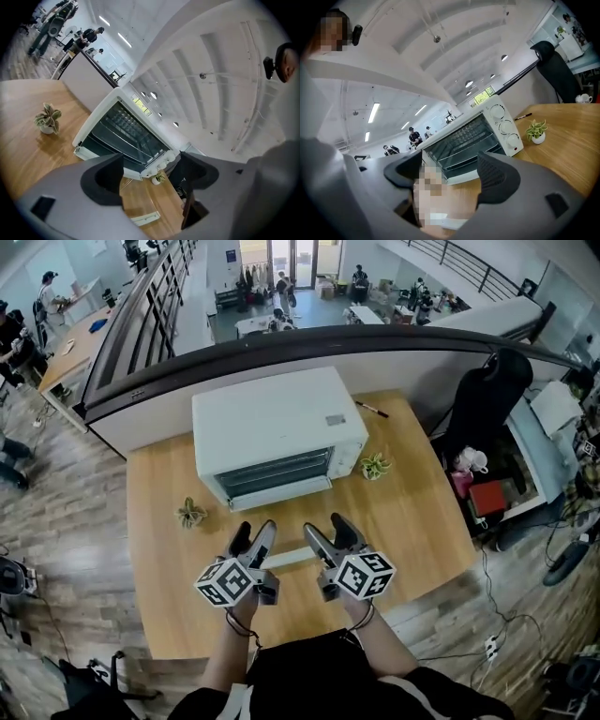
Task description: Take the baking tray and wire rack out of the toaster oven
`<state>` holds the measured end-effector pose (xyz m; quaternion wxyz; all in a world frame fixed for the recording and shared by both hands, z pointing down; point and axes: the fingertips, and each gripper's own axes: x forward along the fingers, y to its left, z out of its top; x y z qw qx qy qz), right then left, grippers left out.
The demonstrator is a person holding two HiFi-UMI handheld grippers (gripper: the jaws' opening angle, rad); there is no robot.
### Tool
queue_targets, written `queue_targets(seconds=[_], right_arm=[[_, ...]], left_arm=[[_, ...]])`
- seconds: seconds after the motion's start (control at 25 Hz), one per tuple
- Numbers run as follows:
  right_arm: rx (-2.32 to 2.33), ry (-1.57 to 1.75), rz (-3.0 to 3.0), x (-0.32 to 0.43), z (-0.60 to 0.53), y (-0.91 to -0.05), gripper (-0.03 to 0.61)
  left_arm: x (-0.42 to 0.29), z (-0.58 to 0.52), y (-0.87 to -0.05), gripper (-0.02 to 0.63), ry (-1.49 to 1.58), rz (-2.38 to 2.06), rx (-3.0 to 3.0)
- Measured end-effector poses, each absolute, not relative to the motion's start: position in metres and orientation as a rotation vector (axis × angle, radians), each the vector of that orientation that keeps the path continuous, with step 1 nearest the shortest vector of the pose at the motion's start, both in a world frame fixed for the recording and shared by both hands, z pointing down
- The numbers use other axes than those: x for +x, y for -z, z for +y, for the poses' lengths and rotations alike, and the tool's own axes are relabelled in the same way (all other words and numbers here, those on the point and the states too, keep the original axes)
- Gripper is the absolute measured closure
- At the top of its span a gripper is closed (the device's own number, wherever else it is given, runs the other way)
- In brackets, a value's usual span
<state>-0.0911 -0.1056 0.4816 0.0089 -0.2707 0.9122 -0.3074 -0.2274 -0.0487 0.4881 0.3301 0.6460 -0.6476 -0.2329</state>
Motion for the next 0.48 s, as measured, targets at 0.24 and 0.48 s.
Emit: queue_targets(seconds=[0.24,0.48], right_arm=[[-0.767,1.056,2.885,-0.122,-0.154,-0.507,0.206],[-0.662,1.2,2.865,-0.148,-0.184,-0.527,0.207]], left_arm=[[-0.246,-0.095,-0.512,0.222,0.67,-1.707,1.581],[-0.262,-0.124,-0.528,0.222,0.74,-1.746,1.476]])
